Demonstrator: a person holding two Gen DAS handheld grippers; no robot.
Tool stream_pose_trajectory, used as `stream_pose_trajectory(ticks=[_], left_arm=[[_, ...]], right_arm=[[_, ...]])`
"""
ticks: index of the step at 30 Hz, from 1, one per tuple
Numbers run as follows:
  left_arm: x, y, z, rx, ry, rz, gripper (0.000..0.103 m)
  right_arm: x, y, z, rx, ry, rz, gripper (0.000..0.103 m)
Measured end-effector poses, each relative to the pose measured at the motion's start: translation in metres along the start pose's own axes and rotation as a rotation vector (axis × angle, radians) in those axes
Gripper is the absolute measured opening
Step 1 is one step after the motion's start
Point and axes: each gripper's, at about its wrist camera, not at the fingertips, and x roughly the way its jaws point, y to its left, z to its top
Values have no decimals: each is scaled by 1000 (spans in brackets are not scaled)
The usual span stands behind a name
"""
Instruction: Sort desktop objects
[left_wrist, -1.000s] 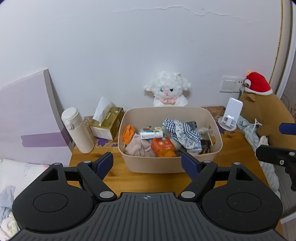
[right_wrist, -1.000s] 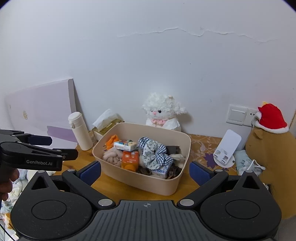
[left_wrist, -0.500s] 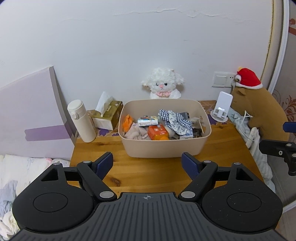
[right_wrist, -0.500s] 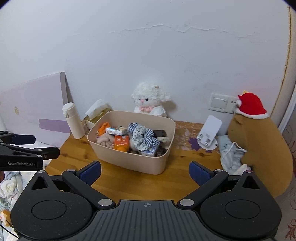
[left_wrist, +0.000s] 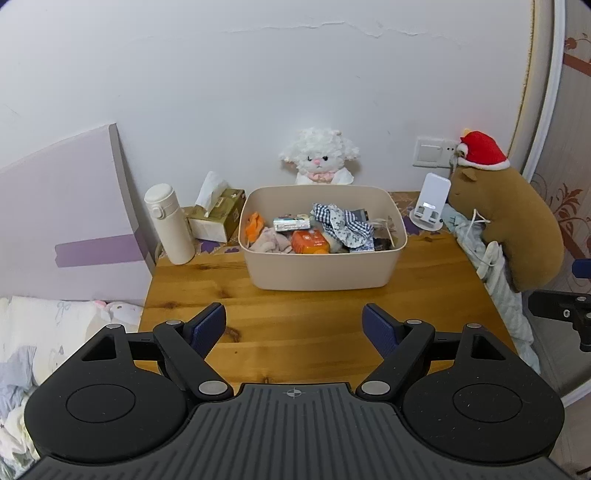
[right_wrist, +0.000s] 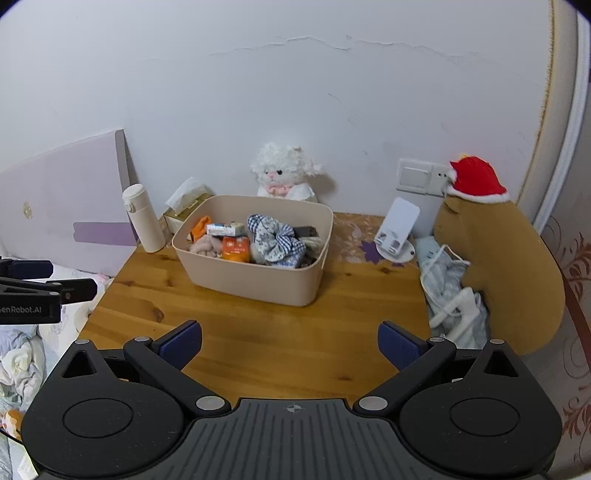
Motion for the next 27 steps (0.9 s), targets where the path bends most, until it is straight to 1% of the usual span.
stream_pose_trajectory(ticks=[2, 5, 8, 14, 19, 27], left_arm=[[-4, -1, -4, 5, -1, 7, 82], [-6, -3, -10, 15, 18, -1, 82], [-11, -7, -14, 32, 28, -16, 82], [-21, -14, -23, 62, 33, -36, 82], [-28, -13, -26, 56, 43, -43, 82], [-31, -13, -28, 46, 55, -20, 82]], right_arm=[[-5, 1, -5, -6, 7, -7, 103], [-8, 2, -13, -2, 20, -23, 103], [-12, 3, -20, 6, 38, -11, 103], [-21, 3, -28, -5, 38, -40, 103], [-27, 0, -31, -13, 36, -59, 103], [-28, -3, -33, -3, 43, -53, 103]])
